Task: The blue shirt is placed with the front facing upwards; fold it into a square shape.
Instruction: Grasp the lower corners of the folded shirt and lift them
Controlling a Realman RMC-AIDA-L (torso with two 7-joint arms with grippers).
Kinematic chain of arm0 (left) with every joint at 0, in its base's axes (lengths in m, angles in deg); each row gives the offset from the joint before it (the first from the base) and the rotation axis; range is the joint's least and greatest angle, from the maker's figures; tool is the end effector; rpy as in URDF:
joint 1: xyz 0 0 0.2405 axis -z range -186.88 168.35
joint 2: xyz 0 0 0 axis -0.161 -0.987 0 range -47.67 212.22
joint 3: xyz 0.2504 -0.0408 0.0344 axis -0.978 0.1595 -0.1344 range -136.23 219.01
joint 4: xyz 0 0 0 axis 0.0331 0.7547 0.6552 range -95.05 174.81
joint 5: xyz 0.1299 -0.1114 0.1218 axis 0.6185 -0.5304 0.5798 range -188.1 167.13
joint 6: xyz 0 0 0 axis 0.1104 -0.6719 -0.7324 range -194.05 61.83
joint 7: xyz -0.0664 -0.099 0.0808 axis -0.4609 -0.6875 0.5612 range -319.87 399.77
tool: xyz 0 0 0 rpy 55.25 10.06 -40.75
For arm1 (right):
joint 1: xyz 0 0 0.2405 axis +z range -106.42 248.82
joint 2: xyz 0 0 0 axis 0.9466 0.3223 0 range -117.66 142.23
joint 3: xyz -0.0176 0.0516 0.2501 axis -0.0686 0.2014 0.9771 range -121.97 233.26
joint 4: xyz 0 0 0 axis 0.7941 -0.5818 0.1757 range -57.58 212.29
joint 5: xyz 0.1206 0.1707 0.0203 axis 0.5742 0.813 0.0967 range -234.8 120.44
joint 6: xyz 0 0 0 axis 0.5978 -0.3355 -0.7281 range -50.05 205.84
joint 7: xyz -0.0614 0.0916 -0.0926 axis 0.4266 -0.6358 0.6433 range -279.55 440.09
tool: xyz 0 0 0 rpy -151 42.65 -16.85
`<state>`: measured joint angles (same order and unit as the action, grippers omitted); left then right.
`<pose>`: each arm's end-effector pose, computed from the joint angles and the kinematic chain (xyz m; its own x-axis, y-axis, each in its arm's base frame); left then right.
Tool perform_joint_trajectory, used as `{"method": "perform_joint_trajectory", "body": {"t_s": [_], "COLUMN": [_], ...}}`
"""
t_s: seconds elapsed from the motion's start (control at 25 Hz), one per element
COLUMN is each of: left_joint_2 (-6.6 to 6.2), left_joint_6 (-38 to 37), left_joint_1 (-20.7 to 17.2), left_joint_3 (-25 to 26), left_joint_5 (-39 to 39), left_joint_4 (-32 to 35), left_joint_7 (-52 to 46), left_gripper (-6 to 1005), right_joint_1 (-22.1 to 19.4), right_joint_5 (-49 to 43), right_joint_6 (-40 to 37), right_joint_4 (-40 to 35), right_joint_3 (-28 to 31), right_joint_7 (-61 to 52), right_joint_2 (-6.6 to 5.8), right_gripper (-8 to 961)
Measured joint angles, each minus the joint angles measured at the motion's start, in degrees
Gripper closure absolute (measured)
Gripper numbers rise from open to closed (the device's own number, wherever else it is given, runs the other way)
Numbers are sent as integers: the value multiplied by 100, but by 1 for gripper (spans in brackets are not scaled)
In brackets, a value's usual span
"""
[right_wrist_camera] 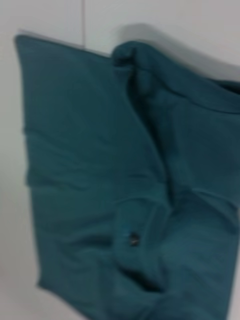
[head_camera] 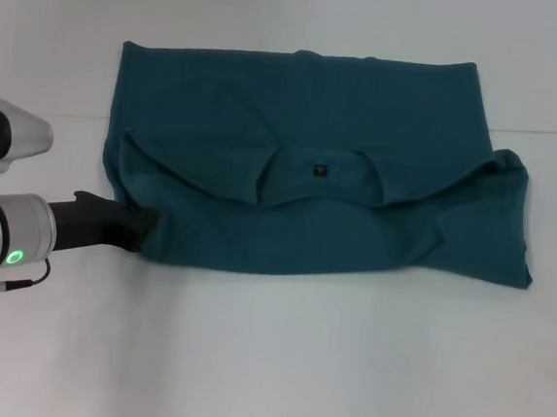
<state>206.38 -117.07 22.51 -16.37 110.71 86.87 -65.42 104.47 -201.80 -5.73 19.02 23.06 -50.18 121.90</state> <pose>-0.2545 0.3973 -0.0291 0.7618 0.5202 0.3861 0.6475 -0.5935 -0.4780 0.3147 0.3745 0.1435 0.4711 -0.7965 -0.3789 -0.8442 -0.2826 -0.4555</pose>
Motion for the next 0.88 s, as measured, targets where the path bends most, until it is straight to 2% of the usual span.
{"method": "perform_joint_trajectory", "body": {"t_s": [0.08,0.24,0.32,0.6,0.88], "left_joint_2": [-2,-10,-10,-9,-9], "left_joint_6": [-36,-70,-72,-73,-72], "left_joint_1": [14,34,44,58,57], "left_joint_3": [9,50,51,49,46], "left_joint_5": [0,0,0,1,1], "left_joint_4": [6,12,12,-7,-12], "left_joint_7": [-17,-40,-42,-62,-63], "left_gripper": [1004,998,998,999,999], "right_joint_1": [67,160,212,421,530], "right_joint_5": [-289,-718,-761,-677,-672], "right_joint_6": [210,601,732,1269,1699], "right_joint_4": [27,60,172,995,1413], "right_joint_3": [-222,-430,-439,-432,-450], "right_joint_7": [-15,-17,-7,32,46], "right_joint_2": [95,375,447,462,472], "right_gripper": [177,180,181,185,190]}}
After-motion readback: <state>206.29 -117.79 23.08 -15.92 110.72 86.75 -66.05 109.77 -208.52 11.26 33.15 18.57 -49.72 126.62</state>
